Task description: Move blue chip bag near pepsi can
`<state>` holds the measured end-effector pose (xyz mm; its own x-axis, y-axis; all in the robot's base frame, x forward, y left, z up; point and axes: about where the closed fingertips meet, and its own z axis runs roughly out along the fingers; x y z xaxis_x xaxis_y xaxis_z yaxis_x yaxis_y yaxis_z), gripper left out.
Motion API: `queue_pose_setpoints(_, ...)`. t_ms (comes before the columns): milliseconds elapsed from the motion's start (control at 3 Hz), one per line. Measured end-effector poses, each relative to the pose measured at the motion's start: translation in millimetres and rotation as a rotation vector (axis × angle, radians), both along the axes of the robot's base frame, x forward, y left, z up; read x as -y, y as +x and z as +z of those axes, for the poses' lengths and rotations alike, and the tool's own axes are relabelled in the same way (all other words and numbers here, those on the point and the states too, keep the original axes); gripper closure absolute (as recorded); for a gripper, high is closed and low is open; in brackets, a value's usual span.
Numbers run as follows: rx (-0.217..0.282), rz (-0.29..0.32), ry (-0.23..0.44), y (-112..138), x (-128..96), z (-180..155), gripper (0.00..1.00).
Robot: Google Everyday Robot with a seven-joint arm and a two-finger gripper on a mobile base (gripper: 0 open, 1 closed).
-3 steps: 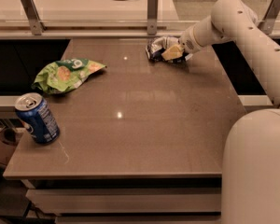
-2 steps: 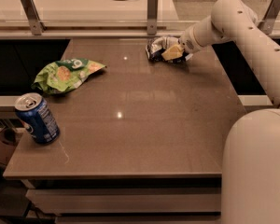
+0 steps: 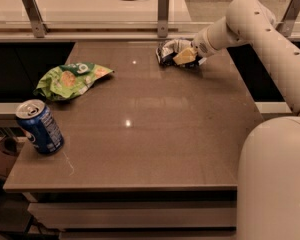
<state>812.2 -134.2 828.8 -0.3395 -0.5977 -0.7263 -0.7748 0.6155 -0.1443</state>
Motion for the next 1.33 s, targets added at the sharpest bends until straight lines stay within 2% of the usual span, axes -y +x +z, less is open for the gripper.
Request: queue_pose_setpoints(1333, 0.000, 0.001, 0.000, -0.1, -0.1, 1.3, 1.00)
